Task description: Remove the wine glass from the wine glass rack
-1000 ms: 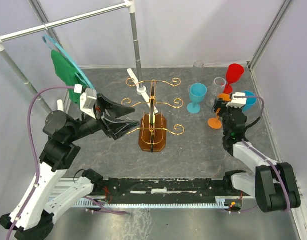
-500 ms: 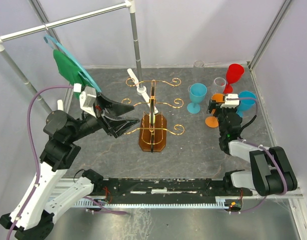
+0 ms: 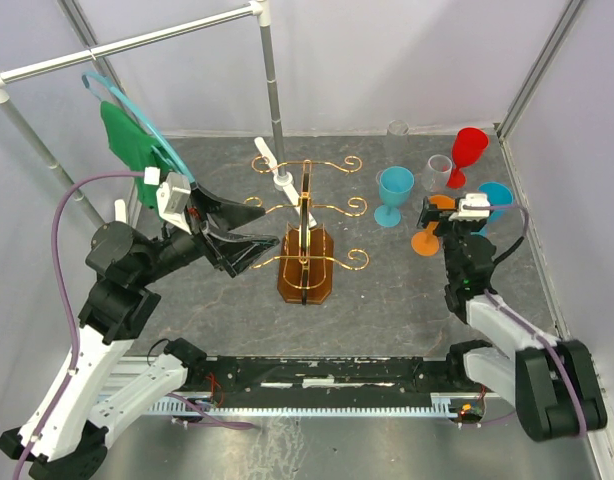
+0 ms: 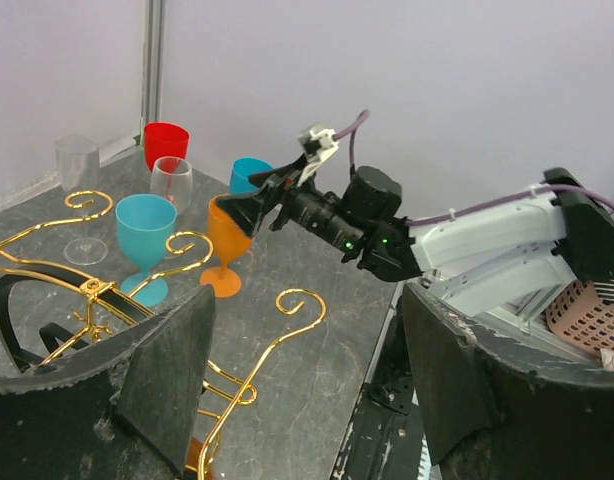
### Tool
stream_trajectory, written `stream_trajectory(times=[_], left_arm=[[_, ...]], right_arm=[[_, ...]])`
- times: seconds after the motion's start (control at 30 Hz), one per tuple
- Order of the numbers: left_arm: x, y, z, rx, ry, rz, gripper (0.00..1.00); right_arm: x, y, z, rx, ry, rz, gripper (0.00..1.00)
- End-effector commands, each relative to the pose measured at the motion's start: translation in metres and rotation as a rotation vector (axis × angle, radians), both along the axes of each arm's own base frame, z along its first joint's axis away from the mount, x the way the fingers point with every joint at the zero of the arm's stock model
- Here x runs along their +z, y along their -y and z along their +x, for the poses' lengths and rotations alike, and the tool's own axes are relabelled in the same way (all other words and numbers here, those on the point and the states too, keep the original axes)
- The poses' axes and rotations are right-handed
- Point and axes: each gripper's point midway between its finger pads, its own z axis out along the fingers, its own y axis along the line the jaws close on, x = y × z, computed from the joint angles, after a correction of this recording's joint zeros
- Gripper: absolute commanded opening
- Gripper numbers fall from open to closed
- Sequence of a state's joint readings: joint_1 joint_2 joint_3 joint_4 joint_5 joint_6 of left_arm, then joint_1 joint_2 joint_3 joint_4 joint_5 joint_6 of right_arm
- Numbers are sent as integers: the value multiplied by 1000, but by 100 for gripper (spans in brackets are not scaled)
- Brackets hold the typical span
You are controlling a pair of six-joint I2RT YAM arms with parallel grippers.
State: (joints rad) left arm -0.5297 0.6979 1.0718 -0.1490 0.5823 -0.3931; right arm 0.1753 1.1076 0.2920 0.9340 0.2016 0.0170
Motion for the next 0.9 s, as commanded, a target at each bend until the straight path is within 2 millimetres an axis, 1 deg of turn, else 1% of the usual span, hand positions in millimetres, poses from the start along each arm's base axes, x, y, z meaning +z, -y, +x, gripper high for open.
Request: stream_trajectory(times=[0.0, 0.1, 0.2, 0.23, 0.27, 0.3, 0.33, 0.37, 0.47, 0.5, 0.6, 0.67, 0.73, 0.87], left_arm=[[3, -1, -1, 8, -14, -21, 82], [0, -1, 5, 26, -38, -26, 84], [-3, 0, 12, 46, -79, -16, 87], [-5, 0, 15, 57, -97, -9, 89], [-6, 1, 21, 74, -120, -3, 97], [-6, 0, 25, 92, -138, 4, 100], [-6, -1, 29, 111, -153, 11, 99], [-5, -2, 34, 136, -168, 20, 99], [-7, -5, 51, 208, -220, 61, 99], [-4, -7, 57, 239, -232, 67, 99], [-14, -12, 75, 325, -304, 103, 99], [-22, -21, 88, 412, -349, 119, 99], [-31, -36, 101, 531, -393, 125, 99], [-44, -62, 116, 710, -432, 149, 99]], right_arm=[[28, 1, -11, -3, 13, 4, 100], [40, 1, -17, -6, 7, 17, 100], [56, 8, -22, -50, -77, 61, 100], [66, 11, -23, -70, -102, 77, 100], [70, 11, -24, -74, -134, 78, 100], [77, 10, -25, -71, -157, 87, 100], [83, 8, -26, -66, -189, 96, 100], [84, 5, -29, -51, -245, 98, 100], [105, -9, -33, 16, -312, 128, 99], [110, -16, -34, 58, -330, 135, 100], [126, -33, -37, 140, -354, 174, 100], [133, -44, -38, 189, -367, 210, 100], [139, -53, -39, 231, -385, 235, 100], [145, -71, -37, 315, -424, 267, 100]])
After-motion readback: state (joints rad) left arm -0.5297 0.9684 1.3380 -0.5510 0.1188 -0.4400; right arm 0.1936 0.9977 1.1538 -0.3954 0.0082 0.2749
